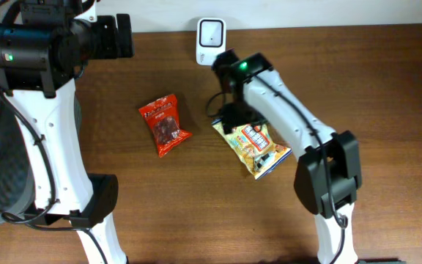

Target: Scan the item barcode

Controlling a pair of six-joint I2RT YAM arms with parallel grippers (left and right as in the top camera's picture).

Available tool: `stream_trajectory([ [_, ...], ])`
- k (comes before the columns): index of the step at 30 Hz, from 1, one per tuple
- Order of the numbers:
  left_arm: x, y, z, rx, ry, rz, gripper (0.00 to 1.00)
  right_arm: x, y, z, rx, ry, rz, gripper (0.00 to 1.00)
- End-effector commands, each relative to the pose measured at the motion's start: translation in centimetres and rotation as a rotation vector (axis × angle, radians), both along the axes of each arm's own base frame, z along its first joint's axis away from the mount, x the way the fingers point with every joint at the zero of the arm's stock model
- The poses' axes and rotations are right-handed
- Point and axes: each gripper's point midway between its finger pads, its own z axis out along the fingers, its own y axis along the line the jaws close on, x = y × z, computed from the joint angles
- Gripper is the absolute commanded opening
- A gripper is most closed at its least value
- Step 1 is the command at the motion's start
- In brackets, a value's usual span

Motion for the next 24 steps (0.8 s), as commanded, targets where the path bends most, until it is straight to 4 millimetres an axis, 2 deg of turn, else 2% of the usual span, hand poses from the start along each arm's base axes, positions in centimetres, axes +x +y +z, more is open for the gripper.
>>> stream_trajectory([
  [1, -0.3, 0.2, 0.6, 0.000, -0.015, 0.006, 0.99, -0.2, 3.3, -2.5, -0.046, -0.083, 0.118, 0.99],
  [3, -0.3, 0.2, 0.6, 0.000, -0.015, 0.006, 0.99, 0.8, 3.5, -3.3, -0.117, -0.178, 0.144, 1.00],
  [5, -0.3, 0.2, 0.6, 0.000, -0.015, 0.006, 0.99, 1.2, 3.6, -5.2, -0.127, -0.226, 0.145, 0.99],
  [6, -0.3, 0.2, 0.6, 0.000, -0.015, 0.006, 0.99, 0.8, 3.0, -7.0, -0.133, -0.224, 0.143, 0.99],
  [9, -0.3, 0.2, 0.6, 0.000, -0.015, 0.006, 0.99, 0.5, 1.0, -9.5, -0.210, -0.267, 0.138, 0.97],
  [10, -0.3, 0.2, 0.6, 0.000, -0.015, 0.006, 0.99, 0.3, 0.8, -9.9, -0.213, -0.265, 0.137, 0.84],
  [11, -0.3, 0.2, 0.6, 0.000, -0.015, 0.006, 0.99, 0.2, 0.8, -10.1, -0.213, -0.265, 0.135, 0.63],
  [12, -0.3, 0.2, 0.6, 0.000, -0.015, 0.006, 0.99, 0.3, 0.9, -9.9, -0.207, -0.270, 0.133, 0.51],
  [15, -0.3, 0.2, 0.6, 0.000, -0.015, 0.006, 0.99, 1.9, 2.1, -7.3, -0.175, -0.308, 0.089, 0.04],
  [17, -0.3, 0.2, 0.6, 0.000, -0.015, 0.006, 0.99, 3.0, 4.1, -3.7, -0.099, -0.313, 0.071, 0.04],
  [18, -0.3, 0.2, 0.6, 0.000, -0.015, 0.006, 0.99, 2.8, 6.2, -1.6, 0.008, -0.273, 0.079, 0.04],
  [19, -0.3, 0.2, 0.6, 0.000, -0.015, 0.006, 0.99, 2.6, 7.4, -0.3, 0.083, -0.243, 0.082, 0.04],
  [20, -0.3, 0.2, 0.6, 0.000, -0.015, 0.006, 0.99, 2.7, 8.4, 2.0, 0.192, -0.205, 0.028, 0.04],
  [21, -0.3, 0.2, 0.6, 0.000, -0.015, 0.006, 0.99, 2.9, 8.2, 3.4, 0.307, -0.154, -0.055, 0.04],
  [23, -0.3, 0.2, 0.6, 0.000, -0.015, 0.006, 0.99, 3.2, 8.1, 4.5, 0.535, -0.028, -0.107, 0.04],
  [24, -0.3, 0.2, 0.6, 0.000, -0.015, 0.006, 0.99, 3.6, 7.5, 6.0, 0.742, 0.065, -0.108, 0.04],
])
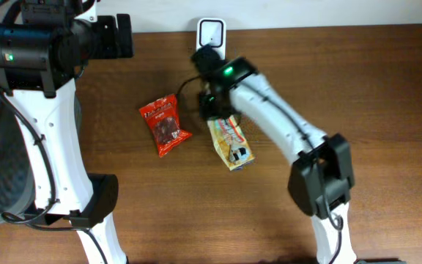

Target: Scan the item barcode

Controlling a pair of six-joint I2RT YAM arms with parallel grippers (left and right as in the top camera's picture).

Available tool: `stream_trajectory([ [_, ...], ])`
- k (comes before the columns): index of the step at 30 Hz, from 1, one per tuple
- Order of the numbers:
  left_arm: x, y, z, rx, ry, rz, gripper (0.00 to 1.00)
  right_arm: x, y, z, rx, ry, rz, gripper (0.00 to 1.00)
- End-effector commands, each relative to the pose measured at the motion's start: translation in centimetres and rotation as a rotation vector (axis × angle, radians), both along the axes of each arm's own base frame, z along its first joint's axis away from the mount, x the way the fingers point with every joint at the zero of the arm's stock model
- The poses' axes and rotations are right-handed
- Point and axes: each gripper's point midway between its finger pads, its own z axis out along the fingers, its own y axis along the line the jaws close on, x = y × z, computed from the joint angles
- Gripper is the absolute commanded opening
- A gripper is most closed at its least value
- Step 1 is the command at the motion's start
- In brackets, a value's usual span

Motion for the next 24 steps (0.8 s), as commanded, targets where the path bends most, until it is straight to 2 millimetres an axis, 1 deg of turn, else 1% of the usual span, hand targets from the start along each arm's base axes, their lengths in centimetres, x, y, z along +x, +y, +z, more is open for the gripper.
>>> stream_trajectory([
  [1, -0.3, 0.2, 0.6, 0.000, -0.016, 0.006, 0.99, 1.0, -1.3, 5.4, 0.538, 0.158, 0.022, 0.04],
  [2, -0.3, 0.2, 0.6, 0.000, -0.016, 0.006, 0.99, 2.0, -3.7, 6.1, 0.637, 0.170, -0.010, 0.04],
  [3, -0.3, 0.2, 0.6, 0.000, -0.016, 0.006, 0.99, 2.5, -5.6, 5.9, 0.679, 0.184, -0.051, 0.04],
  [4, -0.3, 0.2, 0.6, 0.000, -0.016, 0.006, 0.99, 3.0, -7.9, 5.4, 0.716, 0.199, -0.099, 0.04],
  [5, -0.3, 0.2, 0.6, 0.000, -0.016, 0.006, 0.99, 2.9, -11.0, 4.0, 0.778, 0.231, -0.159, 0.04],
  [6, -0.3, 0.2, 0.6, 0.000, -0.016, 0.006, 0.99, 2.5, -13.5, 1.9, 0.773, 0.263, -0.226, 0.04],
  [7, -0.3, 0.2, 0.6, 0.000, -0.016, 0.006, 0.99, 1.1, -19.0, -3.4, 0.642, 0.302, -0.375, 0.11],
  [8, -0.3, 0.2, 0.6, 0.000, -0.016, 0.006, 0.99, -0.3, -23.4, -6.1, 0.492, 0.326, -0.469, 0.29],
  [9, -0.3, 0.2, 0.6, 0.000, -0.016, 0.006, 0.99, -1.7, -27.7, -7.1, 0.354, 0.352, -0.551, 0.54],
  [10, -0.3, 0.2, 0.6, 0.000, -0.016, 0.006, 0.99, -2.6, -30.9, -6.8, 0.263, 0.360, -0.608, 0.54],
  [11, -0.3, 0.2, 0.6, 0.000, -0.016, 0.006, 0.99, -3.5, -34.4, -5.5, 0.176, 0.356, -0.667, 0.55],
  [12, -0.3, 0.2, 0.6, 0.000, -0.016, 0.006, 0.99, -4.1, -36.8, -3.7, 0.118, 0.351, -0.707, 0.64],
  [13, -0.3, 0.2, 0.6, 0.000, -0.016, 0.006, 0.99, -4.7, -37.3, 0.4, 0.120, 0.355, -0.665, 0.66],
  [14, -0.3, 0.2, 0.6, 0.000, -0.016, 0.006, 0.99, -5.3, -36.2, 1.8, 0.123, 0.378, -0.604, 0.62],
  [15, -0.3, 0.2, 0.6, 0.000, -0.016, 0.006, 0.99, -5.8, -35.0, 2.4, 0.117, 0.406, -0.550, 0.55],
  [16, -0.3, 0.2, 0.6, 0.000, -0.016, 0.006, 0.99, -6.2, -32.8, 2.3, 0.105, 0.437, -0.456, 0.10],
  [17, -0.3, 0.2, 0.6, 0.000, -0.016, 0.006, 0.99, -6.5, -30.4, 1.7, 0.092, 0.471, -0.389, 0.04],
  [18, -0.3, 0.2, 0.6, 0.000, -0.016, 0.006, 0.99, -7.1, -28.7, 1.0, 0.055, 0.506, -0.333, 0.04],
  [20, -0.3, 0.2, 0.6, 0.000, -0.016, 0.006, 0.99, -9.2, -25.5, -1.0, -0.087, 0.595, -0.215, 0.04],
  [21, -0.3, 0.2, 0.6, 0.000, -0.016, 0.006, 0.99, -10.3, -24.8, -1.8, -0.168, 0.633, -0.190, 0.04],
  [22, -0.3, 0.2, 0.6, 0.000, -0.016, 0.006, 0.99, -11.2, -24.6, -2.7, -0.255, 0.660, -0.191, 0.04],
  [24, -0.3, 0.2, 0.6, 0.000, -0.016, 0.006, 0.99, -12.2, -24.5, -3.9, -0.350, 0.682, -0.239, 0.04],
])
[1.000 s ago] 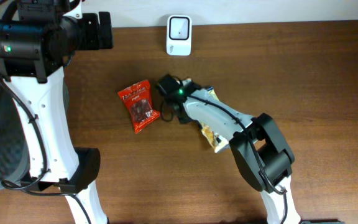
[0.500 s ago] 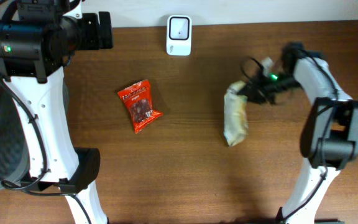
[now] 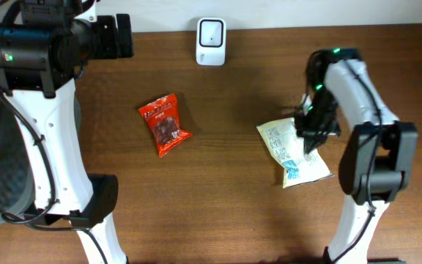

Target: Scan the item barcode

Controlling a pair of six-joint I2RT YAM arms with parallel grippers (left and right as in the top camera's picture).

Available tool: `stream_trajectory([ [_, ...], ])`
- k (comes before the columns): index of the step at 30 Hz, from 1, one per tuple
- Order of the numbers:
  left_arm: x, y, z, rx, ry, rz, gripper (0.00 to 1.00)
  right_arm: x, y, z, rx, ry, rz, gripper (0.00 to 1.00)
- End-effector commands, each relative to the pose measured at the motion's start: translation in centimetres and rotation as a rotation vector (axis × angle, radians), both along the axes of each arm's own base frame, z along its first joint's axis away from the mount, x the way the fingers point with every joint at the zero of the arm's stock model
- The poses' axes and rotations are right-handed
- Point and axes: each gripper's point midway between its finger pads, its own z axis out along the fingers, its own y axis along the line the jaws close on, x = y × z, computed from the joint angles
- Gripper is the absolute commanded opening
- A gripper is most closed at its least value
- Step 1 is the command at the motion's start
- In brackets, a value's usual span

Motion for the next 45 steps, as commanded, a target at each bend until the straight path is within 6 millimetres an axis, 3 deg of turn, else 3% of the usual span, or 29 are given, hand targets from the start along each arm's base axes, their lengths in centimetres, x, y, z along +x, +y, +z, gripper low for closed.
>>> stream_trajectory([
  [1, -0.3, 0.2, 0.6, 0.000, -0.017, 0.006, 0.99, -1.6, -1.6, -1.3, -0.213, 0.050, -0.021, 0.04],
  [4, -0.3, 0.2, 0.6, 0.000, -0.017, 0.006, 0.99, -1.4, -1.7, -4.0, -0.228, 0.012, -0.028, 0.11],
  [5, -0.3, 0.2, 0.6, 0.000, -0.017, 0.006, 0.99, 0.7, -1.5, -6.4, -0.217, -0.100, -0.041, 0.10],
  [6, -0.3, 0.2, 0.6, 0.000, -0.017, 0.006, 0.99, 3.0, -1.2, -7.4, -0.199, -0.202, -0.055, 0.06],
  [9, -0.3, 0.2, 0.6, 0.000, -0.017, 0.006, 0.99, 10.6, 0.5, -8.4, -0.147, -0.516, -0.063, 0.06],
  [12, -0.3, 0.2, 0.6, 0.000, -0.017, 0.006, 0.99, 14.7, 6.5, -7.0, 0.029, -0.706, 0.148, 0.12],
  [15, -0.3, 0.2, 0.6, 0.000, -0.017, 0.006, 0.99, 16.1, 10.5, -2.1, 0.062, -0.751, 0.205, 0.12],
  [17, -0.3, 0.2, 0.6, 0.000, -0.017, 0.006, 0.99, 16.0, 11.9, 0.0, 0.088, -0.736, 0.094, 0.12],
  [18, -0.3, 0.2, 0.6, 0.000, -0.017, 0.006, 0.99, 14.7, 13.3, 0.0, 0.162, -0.685, 0.093, 0.13],
  [19, -0.3, 0.2, 0.6, 0.000, -0.017, 0.006, 0.99, 13.6, 13.5, -0.7, 0.160, -0.637, 0.101, 0.15],
  [20, -0.3, 0.2, 0.6, 0.000, -0.017, 0.006, 0.99, 12.0, 12.8, -1.9, 0.116, -0.579, 0.114, 0.15],
  [22, -0.3, 0.2, 0.6, 0.000, -0.017, 0.006, 0.99, 9.0, 9.2, -5.1, -0.079, -0.480, 0.160, 0.18],
  [23, -0.3, 0.2, 0.6, 0.000, -0.017, 0.006, 0.99, 7.7, 8.3, -6.2, -0.106, -0.438, 0.168, 0.19],
  [25, -0.3, 0.2, 0.6, 0.000, -0.017, 0.006, 0.99, 5.0, 4.5, -7.1, -0.271, -0.341, 0.202, 0.15],
  [27, -0.3, 0.2, 0.6, 0.000, -0.017, 0.006, 0.99, 4.4, -0.7, -4.0, -0.534, -0.295, 0.212, 0.15],
  [30, -0.3, 0.2, 0.6, 0.000, -0.017, 0.006, 0.99, 6.5, -1.4, 0.1, -0.567, -0.340, 0.187, 0.15],
  [31, -0.3, 0.2, 0.6, 0.000, -0.017, 0.006, 0.99, 8.6, 0.8, 1.5, -0.461, -0.429, 0.099, 0.20],
  [32, -0.3, 0.2, 0.6, 0.000, -0.017, 0.006, 0.99, 10.2, 3.3, 1.7, -0.327, -0.486, 0.043, 0.27],
  [33, -0.3, 0.2, 0.6, 0.000, -0.017, 0.006, 0.99, 11.9, 6.7, 1.4, -0.141, -0.544, -0.013, 0.27],
  [35, -0.3, 0.2, 0.6, 0.000, -0.017, 0.006, 0.99, 15.0, 10.9, 0.3, 0.064, -0.648, -0.047, 0.18],
  [37, -0.3, 0.2, 0.6, 0.000, -0.017, 0.006, 0.99, 16.7, 12.4, -2.0, 0.091, -0.711, -0.062, 0.16],
  [41, -0.3, 0.2, 0.6, 0.000, -0.017, 0.006, 0.99, 15.9, 15.2, -7.0, 0.110, -0.709, 0.007, 0.22],
  [43, -0.3, 0.2, 0.6, 0.000, -0.017, 0.006, 0.99, 13.9, 18.6, -8.0, 0.206, -0.675, 0.182, 0.22],
  [45, -0.3, 0.2, 0.6, 0.000, -0.017, 0.006, 0.99, 10.6, 23.4, -7.3, 0.353, -0.619, 0.296, 0.21],
])
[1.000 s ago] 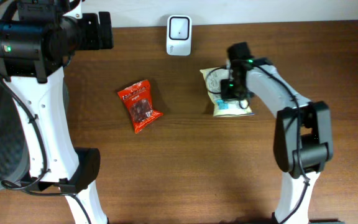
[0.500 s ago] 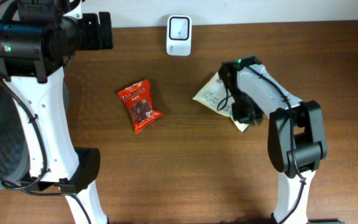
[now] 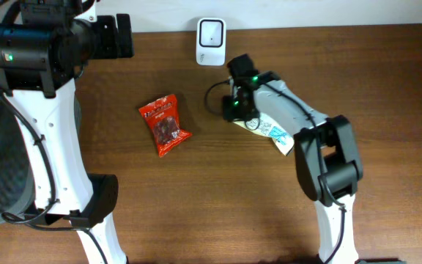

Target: Scan the item barcode

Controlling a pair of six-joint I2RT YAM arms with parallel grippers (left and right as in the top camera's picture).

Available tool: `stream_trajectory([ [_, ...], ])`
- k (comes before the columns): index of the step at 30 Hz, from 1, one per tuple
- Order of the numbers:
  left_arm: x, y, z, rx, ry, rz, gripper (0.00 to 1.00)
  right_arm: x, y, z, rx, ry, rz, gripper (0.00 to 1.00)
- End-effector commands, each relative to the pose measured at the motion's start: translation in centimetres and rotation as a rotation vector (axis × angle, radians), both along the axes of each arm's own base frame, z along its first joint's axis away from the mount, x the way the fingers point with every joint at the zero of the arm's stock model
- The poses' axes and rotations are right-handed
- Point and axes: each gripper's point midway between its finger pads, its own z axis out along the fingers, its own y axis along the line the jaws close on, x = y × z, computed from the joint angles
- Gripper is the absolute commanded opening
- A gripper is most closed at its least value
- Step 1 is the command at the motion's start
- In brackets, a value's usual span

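A white barcode scanner (image 3: pixel 211 33) stands at the table's back edge. Just in front of it and slightly right, my right gripper (image 3: pixel 237 108) is shut on a snack bag (image 3: pixel 271 132). The bag's pale back with blue print faces up, and it trails off to the right under the forearm. A red snack bag (image 3: pixel 165 125) lies flat left of centre. My left gripper (image 3: pixel 123 35) hangs at the back left, far from both bags. Its fingers show only as a dark block.
The brown table (image 3: pixel 218 213) runs to a white wall at the back. A grey bin (image 3: pixel 2 169) sits off the left edge behind the left arm's white column (image 3: pixel 57 161). The right arm's base (image 3: pixel 335 220) stands at the front right.
My right gripper, still holding the pale-side-up bag, has moved from the right part of the table to the left and back, to just in front of the scanner. The left arm and red bag have not moved.
At first my right gripper was on the yellow bag lying face up at the centre. Then it held the bag close under the scanner. After that the bag was far right with its pale back up. Now it is near the scanner again.
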Motion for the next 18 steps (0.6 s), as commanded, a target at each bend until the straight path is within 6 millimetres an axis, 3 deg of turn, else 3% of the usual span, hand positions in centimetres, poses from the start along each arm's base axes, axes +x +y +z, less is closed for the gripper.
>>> stream_trajectory([
  [1, -0.3, 0.2, 0.6, 0.000, -0.016, 0.006, 0.99, -4.5, 5.5, 0.4, 0.093, 0.067, 0.201, 0.18],
  [3, -0.3, 0.2, 0.6, 0.000, -0.016, 0.006, 0.99, -4.1, 5.5, 4.0, 0.082, 0.011, 0.195, 0.11],
  [4, -0.3, 0.2, 0.6, 0.000, -0.016, 0.006, 0.99, -2.2, 2.9, 6.5, 0.014, -0.043, 0.048, 0.10],
  [5, -0.3, 0.2, 0.6, 0.000, -0.016, 0.006, 0.99, 0.4, -1.6, 9.0, -0.070, -0.130, -0.142, 0.08],
  [7, -0.3, 0.2, 0.6, 0.000, -0.016, 0.006, 0.99, 2.0, -6.0, 9.6, -0.120, -0.155, -0.305, 0.08],
  [10, -0.3, 0.2, 0.6, 0.000, -0.016, 0.006, 0.99, 2.2, -10.7, 6.7, -0.137, -0.043, -0.441, 0.08],
  [13, -0.3, 0.2, 0.6, 0.000, -0.016, 0.006, 0.99, -0.1, -8.8, 1.3, -0.093, 0.136, -0.382, 0.09],
  [15, -0.3, 0.2, 0.6, 0.000, -0.016, 0.006, 0.99, -2.5, -10.4, -1.6, -0.214, 0.208, -0.383, 0.09],
  [16, -0.3, 0.2, 0.6, 0.000, -0.016, 0.006, 0.99, -3.2, -12.1, -2.2, -0.302, 0.205, -0.390, 0.09],
  [18, -0.3, 0.2, 0.6, 0.000, -0.016, 0.006, 0.99, -3.5, -14.0, -2.1, -0.386, 0.200, -0.206, 0.09],
])
